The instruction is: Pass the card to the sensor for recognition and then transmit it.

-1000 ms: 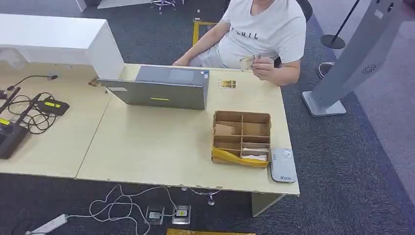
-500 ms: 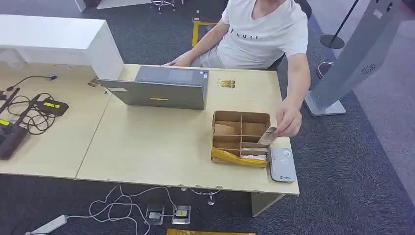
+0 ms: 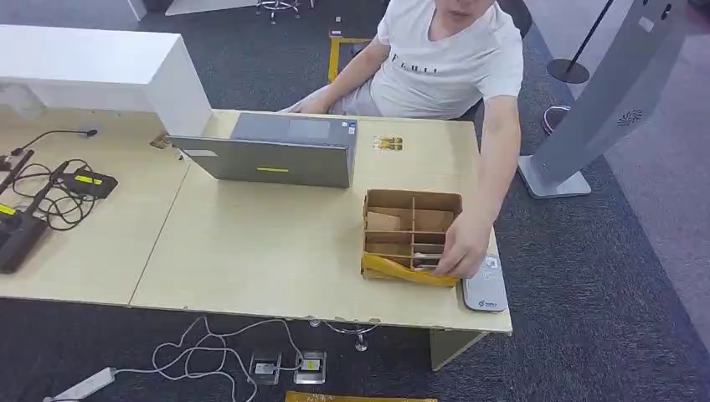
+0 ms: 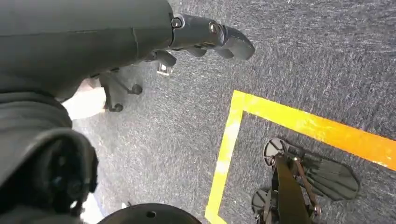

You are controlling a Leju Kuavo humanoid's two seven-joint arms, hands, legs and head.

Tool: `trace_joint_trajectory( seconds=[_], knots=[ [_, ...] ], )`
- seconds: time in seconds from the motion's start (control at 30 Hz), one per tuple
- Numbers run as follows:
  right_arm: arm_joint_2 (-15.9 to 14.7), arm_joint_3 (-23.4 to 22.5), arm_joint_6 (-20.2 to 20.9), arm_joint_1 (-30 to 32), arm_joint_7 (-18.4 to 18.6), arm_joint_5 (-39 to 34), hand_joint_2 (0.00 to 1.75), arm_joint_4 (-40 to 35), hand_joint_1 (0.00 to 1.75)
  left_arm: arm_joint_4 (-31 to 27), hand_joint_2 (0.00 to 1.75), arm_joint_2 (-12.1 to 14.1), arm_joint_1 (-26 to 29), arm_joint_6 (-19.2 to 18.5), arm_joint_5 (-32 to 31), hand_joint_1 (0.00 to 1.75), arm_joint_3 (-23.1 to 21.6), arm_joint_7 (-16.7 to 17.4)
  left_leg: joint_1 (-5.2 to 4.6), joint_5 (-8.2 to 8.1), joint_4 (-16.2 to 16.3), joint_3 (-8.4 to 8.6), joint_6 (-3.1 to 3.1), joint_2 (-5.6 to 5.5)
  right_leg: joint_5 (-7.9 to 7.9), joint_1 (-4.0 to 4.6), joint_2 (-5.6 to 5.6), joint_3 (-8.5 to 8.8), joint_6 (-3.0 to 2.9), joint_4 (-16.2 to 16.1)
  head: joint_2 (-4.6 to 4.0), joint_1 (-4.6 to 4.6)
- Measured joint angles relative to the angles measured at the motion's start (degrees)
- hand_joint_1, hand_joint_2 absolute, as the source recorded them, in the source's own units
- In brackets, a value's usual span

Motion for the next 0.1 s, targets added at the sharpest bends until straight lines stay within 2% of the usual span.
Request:
trace_joint_trajectory(
  seconds=[0.1],
  knots=[
    [0.11, -0.42, 0.04, -0.05, -0.15, 0.0, 0.0, 0.02, 0.0, 0.0, 0.0, 0.09, -0.03, -0.2, -0.02, 0.0, 0.0, -0.04, 0.0, 0.0, 0.0, 0.0, 0.0, 0.0, 0.0, 0.0, 0.0, 0.0, 0.0, 0.0, 0.0, 0.0]
  ],
)
